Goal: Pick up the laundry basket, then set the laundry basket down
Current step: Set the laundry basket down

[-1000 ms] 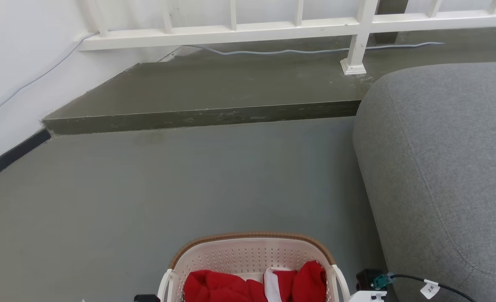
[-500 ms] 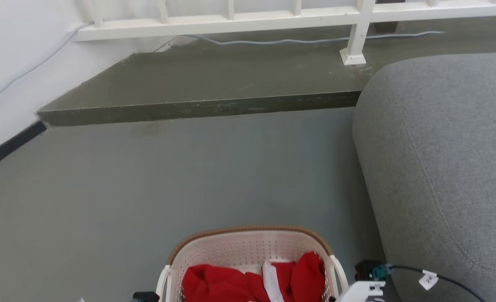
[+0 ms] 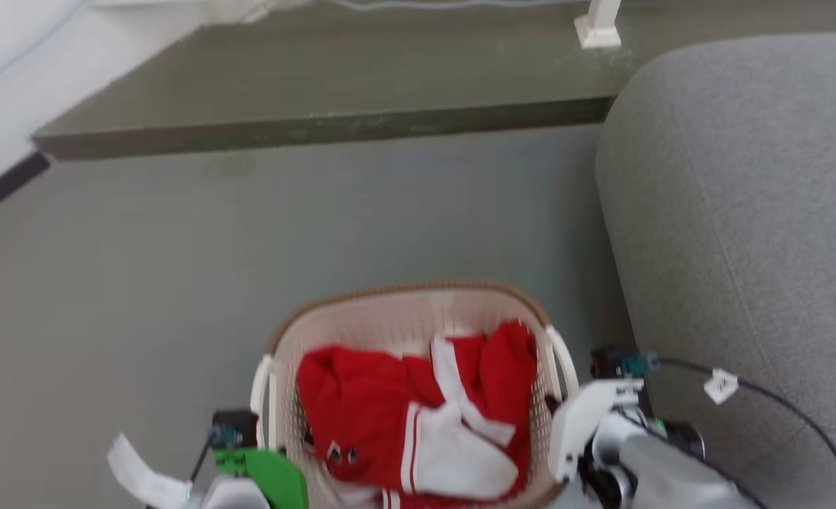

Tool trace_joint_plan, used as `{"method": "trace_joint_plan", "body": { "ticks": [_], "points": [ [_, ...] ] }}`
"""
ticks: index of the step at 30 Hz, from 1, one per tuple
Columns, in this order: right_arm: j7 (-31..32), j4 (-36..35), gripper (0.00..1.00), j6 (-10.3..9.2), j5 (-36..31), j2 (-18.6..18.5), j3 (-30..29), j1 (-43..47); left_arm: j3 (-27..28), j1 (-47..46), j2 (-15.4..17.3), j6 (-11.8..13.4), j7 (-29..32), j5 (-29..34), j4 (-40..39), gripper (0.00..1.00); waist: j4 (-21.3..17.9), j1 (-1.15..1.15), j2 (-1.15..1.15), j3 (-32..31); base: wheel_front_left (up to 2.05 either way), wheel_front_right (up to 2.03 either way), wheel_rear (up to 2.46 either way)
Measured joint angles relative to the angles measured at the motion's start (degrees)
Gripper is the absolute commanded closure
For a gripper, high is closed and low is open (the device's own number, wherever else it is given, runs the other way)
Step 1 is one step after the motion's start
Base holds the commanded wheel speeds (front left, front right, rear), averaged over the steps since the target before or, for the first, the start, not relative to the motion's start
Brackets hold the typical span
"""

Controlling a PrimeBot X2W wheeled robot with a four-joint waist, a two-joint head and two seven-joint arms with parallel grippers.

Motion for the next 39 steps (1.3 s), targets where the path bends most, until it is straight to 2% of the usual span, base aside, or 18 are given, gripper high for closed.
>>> {"method": "trace_joint_plan", "body": {
  "ticks": [7,39],
  "points": [
    [-1.2,0.3,1.00,-0.05,-0.7,-0.2,-0.8,-6.6,0.9,-5.9,0.1,0.5,-0.5,0.0,-0.6,1.00,-0.2,0.00,0.00,4.4,0.00,0.00,0.00],
    [-5.0,2.4,1.00,-0.07,-1.8,-0.8,-2.8,-25.3,2.2,-23.8,0.3,2.1,-3.5,1.8,-1.1,1.00,0.1,0.01,0.00,27.6,0.00,0.00,0.00]
  ]
}}
